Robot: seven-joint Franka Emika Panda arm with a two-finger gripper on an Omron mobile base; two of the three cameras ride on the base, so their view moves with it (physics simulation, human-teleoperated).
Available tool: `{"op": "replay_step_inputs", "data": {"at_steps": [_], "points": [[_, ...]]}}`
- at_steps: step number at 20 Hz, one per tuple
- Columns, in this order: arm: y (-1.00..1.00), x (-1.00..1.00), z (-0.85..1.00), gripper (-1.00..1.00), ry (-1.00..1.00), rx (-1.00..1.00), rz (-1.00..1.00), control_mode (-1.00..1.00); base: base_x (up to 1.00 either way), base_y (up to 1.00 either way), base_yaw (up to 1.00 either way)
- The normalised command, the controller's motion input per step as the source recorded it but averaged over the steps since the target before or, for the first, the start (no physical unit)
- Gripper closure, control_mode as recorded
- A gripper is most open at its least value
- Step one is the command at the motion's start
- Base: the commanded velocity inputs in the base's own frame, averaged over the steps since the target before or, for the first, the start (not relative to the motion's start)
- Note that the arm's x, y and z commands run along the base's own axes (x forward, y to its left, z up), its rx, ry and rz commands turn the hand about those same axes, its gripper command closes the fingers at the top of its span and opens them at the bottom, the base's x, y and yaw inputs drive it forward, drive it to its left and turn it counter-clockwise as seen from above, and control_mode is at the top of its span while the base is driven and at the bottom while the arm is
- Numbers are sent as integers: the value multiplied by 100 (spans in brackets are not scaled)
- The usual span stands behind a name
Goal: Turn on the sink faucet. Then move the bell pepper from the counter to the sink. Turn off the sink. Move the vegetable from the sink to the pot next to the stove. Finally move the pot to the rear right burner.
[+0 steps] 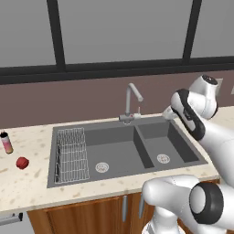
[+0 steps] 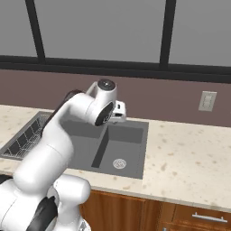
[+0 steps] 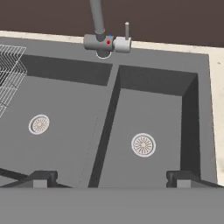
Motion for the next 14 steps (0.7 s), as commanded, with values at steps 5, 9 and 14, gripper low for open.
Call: {"op": "replay_step_inputs", "data": {"at_steps": [5,9,14], "points": [[-23,34,-20,-100,0,8,13,-100,0,0,0],[-28,36,-16,-100,-1,8,13,-100,0,0,0],[-19,30,-16,-100,-5,6,16,-100,0,0,0]]}}
